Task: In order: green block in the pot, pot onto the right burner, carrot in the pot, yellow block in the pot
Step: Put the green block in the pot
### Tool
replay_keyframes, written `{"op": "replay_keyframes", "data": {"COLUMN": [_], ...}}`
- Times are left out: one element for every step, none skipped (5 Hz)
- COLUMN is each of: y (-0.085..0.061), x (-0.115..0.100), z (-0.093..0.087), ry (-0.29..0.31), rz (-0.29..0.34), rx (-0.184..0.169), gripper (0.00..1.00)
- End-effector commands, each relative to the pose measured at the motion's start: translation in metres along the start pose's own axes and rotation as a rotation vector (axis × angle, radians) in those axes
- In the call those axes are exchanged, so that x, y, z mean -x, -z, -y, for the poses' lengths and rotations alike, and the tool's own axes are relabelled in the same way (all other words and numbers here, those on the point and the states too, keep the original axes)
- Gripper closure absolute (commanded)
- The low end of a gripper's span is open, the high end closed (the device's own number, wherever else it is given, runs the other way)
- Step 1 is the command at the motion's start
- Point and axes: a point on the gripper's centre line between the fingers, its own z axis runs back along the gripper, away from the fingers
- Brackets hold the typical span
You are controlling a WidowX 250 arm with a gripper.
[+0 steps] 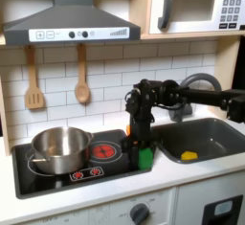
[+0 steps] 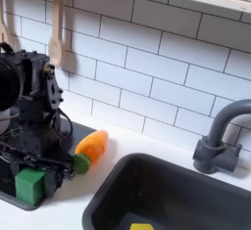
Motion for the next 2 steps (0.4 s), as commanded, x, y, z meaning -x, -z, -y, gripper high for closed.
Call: {"op": "replay_keyframes", "data": {"y": [-0.0112,-0.0202], "x": [0.0029,0.0041], "z": [-0.0001,0.0011], "ry": [-0.017,-0.021], "rz": [0.012,0.0], "rx": [0.0,0.004], "gripper": [1.0,1.0]}}
